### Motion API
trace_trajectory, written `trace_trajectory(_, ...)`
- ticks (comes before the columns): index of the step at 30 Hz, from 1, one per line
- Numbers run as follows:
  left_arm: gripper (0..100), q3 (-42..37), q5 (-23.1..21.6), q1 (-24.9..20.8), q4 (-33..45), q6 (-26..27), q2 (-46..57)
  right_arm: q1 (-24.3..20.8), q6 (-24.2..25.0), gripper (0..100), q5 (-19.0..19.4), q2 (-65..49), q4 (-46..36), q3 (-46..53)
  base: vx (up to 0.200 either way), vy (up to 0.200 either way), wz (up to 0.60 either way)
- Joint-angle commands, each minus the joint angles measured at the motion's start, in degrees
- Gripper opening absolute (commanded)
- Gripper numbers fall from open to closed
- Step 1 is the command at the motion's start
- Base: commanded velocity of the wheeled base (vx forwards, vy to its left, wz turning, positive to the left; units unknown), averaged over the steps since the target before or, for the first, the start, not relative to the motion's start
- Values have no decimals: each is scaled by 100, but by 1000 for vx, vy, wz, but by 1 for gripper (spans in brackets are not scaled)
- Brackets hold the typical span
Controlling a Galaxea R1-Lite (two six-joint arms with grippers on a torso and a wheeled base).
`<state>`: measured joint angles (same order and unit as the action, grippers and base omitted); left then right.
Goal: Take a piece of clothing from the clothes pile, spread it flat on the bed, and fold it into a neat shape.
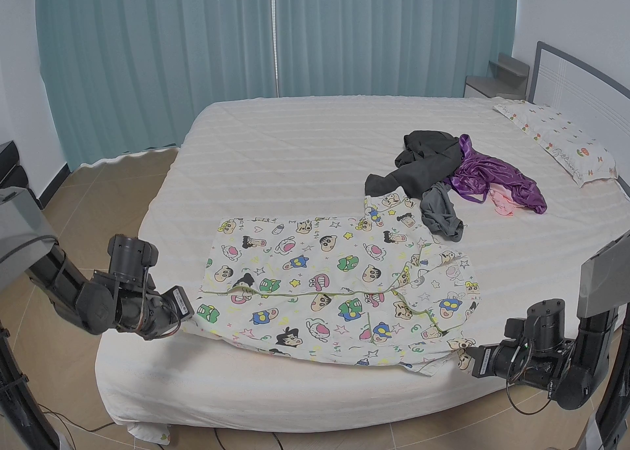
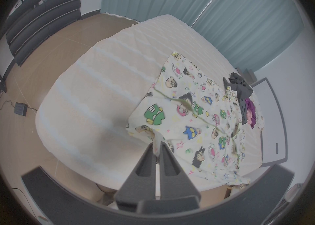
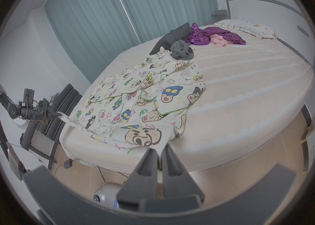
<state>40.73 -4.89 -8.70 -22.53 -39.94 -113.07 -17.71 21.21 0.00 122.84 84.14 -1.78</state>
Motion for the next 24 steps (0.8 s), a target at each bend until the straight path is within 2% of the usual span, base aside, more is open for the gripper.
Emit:
trace_trajectory(1,0,726,-74,44,398,-146,-163,163,15,0,0,55,6,-314,0,0,0)
trace_trajectory(8,0,1666,-74,290,732,-155,-778,339,23,0,-9,117,-319,-1061,0,0,0)
trace_trajectory(15,0,2475,-65,528,750,-287,-1393,427,67,0,-53,249,-811,-1826,0,0,0)
trace_trajectory(24,0,3310,-12,536,759,-304,-2097,418,94,0,-79,460,-1488,-2766,0,0,0)
